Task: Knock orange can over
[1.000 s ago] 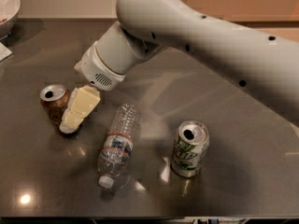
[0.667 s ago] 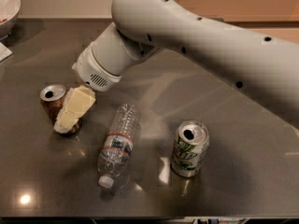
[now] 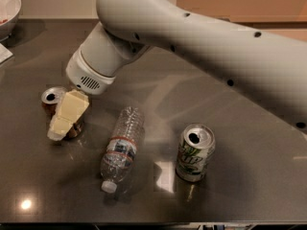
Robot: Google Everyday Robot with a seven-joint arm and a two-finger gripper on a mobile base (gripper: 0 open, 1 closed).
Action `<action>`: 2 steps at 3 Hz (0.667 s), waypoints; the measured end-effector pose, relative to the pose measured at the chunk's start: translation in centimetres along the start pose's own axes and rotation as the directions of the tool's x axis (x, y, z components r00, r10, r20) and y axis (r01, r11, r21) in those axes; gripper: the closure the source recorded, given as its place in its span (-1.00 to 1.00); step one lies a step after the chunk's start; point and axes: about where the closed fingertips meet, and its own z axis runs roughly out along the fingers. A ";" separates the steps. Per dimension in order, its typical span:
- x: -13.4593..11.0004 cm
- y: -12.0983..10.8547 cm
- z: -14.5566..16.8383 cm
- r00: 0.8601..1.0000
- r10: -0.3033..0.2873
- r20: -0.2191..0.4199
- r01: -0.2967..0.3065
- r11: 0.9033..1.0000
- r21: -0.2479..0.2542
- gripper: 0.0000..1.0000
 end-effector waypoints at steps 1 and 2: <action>-0.1 0.3 0.2 1.000 0.002 -0.030 -0.002 1.000 -0.006 -0.99; -0.1 0.6 0.6 0.996 0.019 -0.086 -0.020 1.000 -0.009 -0.42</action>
Offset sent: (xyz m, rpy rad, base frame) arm -0.0092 0.0051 -0.0032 -0.0948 0.0656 -0.0114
